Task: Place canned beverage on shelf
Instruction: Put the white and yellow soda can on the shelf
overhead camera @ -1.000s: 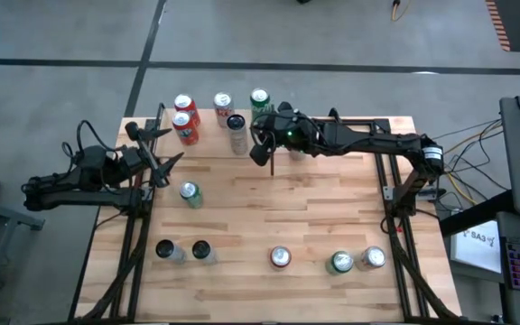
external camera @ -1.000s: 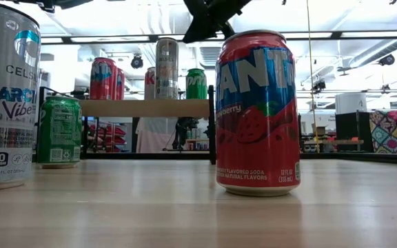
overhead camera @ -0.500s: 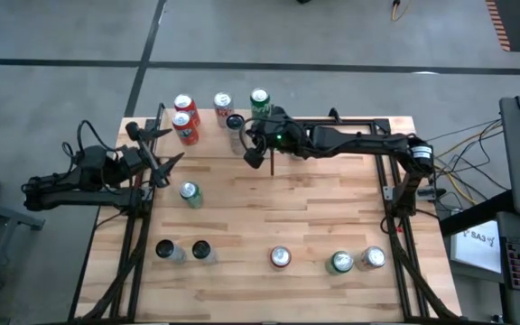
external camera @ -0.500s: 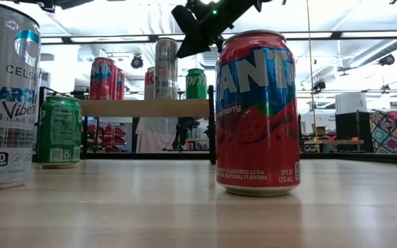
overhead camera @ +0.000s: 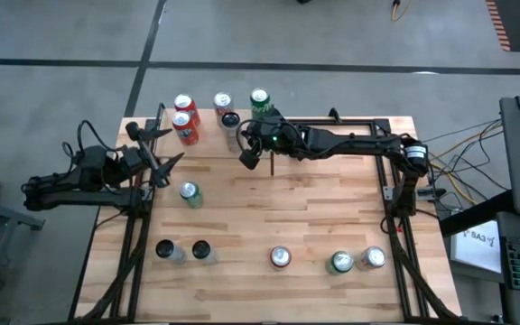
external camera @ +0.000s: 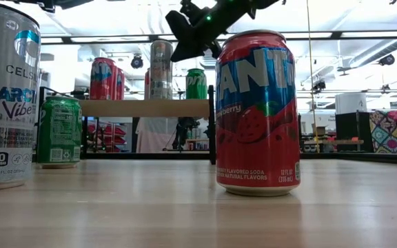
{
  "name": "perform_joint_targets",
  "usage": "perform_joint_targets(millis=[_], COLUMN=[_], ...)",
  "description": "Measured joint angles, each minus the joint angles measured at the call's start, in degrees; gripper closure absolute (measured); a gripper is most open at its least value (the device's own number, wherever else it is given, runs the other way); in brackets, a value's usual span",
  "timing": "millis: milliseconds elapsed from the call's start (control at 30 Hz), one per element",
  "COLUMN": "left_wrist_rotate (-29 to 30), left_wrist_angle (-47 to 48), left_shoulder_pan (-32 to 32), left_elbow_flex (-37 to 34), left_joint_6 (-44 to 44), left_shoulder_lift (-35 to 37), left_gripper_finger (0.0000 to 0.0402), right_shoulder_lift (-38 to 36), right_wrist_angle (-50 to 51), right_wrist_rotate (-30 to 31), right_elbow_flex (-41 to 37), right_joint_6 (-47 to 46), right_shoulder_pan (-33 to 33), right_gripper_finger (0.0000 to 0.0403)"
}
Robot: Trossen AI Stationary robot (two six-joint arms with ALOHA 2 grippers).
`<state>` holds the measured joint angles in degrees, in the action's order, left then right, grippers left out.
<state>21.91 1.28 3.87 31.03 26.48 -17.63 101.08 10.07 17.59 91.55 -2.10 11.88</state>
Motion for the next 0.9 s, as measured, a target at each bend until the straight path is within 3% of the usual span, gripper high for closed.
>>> perform_joint_targets(millis=[267, 900], left_wrist_rotate=[0.0, -0.1], left_wrist_angle=[-1.2, -6.8], left_shoulder_pan=[0.0, 0.0], left_elbow_flex=[0.0, 3.4], left_joint_6=[-0.5, -8.6], left_shoulder_lift=[-3.1, -18.0], left_gripper_finger=[0.0083, 0.0083], right_shoulder_lift=[-1.9, -15.9], right_wrist_angle=[1.8, 22.9], right_wrist_rotate=[0.0, 0.0], right_elbow_flex=[-0.1, 0.0], right_joint_6=[0.4, 0.6], right_shoulder_pan=[-0.2, -5.7], right_gripper_finger=[0.0394, 0.0394])
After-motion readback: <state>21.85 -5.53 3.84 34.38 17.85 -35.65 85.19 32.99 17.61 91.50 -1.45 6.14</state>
